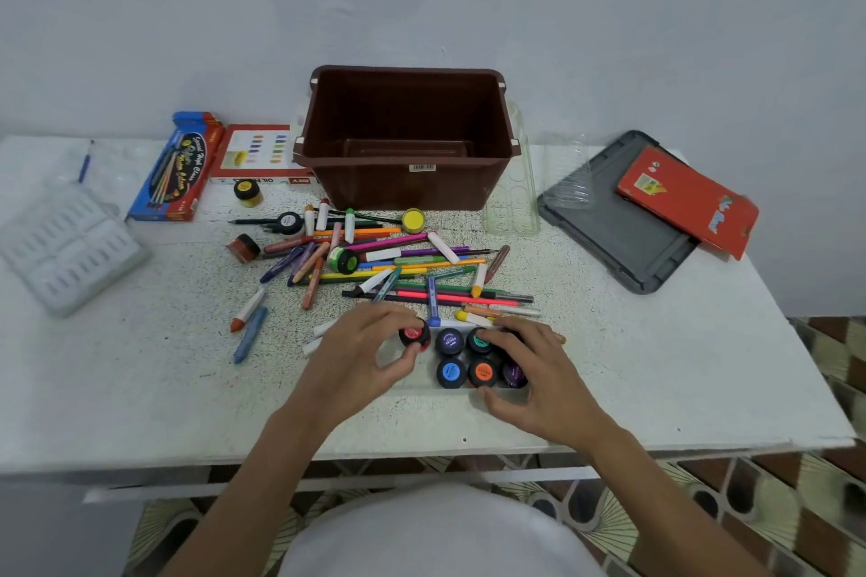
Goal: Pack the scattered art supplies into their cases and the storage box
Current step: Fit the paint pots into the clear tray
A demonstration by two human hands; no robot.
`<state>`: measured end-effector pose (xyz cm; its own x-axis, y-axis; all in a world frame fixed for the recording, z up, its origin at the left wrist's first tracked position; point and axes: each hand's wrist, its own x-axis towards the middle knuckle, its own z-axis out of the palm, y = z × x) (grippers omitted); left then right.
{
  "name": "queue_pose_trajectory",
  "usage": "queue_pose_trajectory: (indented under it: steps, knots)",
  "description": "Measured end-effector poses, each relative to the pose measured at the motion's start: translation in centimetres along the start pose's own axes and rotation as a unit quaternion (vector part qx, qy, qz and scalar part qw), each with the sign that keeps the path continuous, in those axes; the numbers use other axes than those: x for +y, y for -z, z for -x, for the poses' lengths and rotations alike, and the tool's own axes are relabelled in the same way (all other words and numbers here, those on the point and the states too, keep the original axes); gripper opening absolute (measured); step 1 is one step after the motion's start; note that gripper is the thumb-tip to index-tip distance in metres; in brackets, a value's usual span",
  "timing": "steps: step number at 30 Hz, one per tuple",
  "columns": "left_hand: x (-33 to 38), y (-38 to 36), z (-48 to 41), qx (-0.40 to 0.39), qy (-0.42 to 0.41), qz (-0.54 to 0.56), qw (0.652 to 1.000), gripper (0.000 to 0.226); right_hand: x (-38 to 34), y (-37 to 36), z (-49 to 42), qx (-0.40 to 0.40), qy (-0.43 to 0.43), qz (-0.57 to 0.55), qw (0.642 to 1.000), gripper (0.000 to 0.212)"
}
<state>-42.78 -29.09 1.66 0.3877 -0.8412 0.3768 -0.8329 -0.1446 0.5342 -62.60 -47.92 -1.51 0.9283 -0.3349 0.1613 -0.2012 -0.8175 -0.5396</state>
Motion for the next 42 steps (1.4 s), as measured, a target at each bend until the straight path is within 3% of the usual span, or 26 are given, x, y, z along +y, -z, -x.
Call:
queue_pose_trajectory:
  steps: [7,16,21,29,34,42]
  knots:
    - [-0.5,-1.6,1.0,-0.052,0.023,-0.019,0.998,0.03,-0.1,-0.1,0.1,0.0,-0.005,-0.006,1.0,0.061]
    - [-0.3,-2.5,1.2,-0.02,0.029,-0.014,0.999,0.026,-0.3,-0.1,0.2,0.005,-0.004,-0.009,1.0,0.06]
    - [-0.4,-2.0,0.7,-0.012,0.017,-0.049,0.999,0.035,-0.3,0.0,0.2,0.006,0.0,-0.008,1.0,0.059]
    - [-2.3,-1.2,-4.4,-0.016,-0.011,-0.105,0.994,0.031,-0.2,-0.1,0.2,0.01,-0.008,-0.013,1.0,0.061]
    - [-4.6,-1.9,-8.5,0.023,-0.03,-0.134,0.99,0.025,-0.2,-0.1,0.3,0.007,-0.008,-0.01,1.0,0.06]
    - [-4.4,-2.9,-13.5,-0.108,0.057,-0.301,0.946,0.038,-0.2,-0.2,0.3,0.021,0.002,-0.01,1.0,0.059]
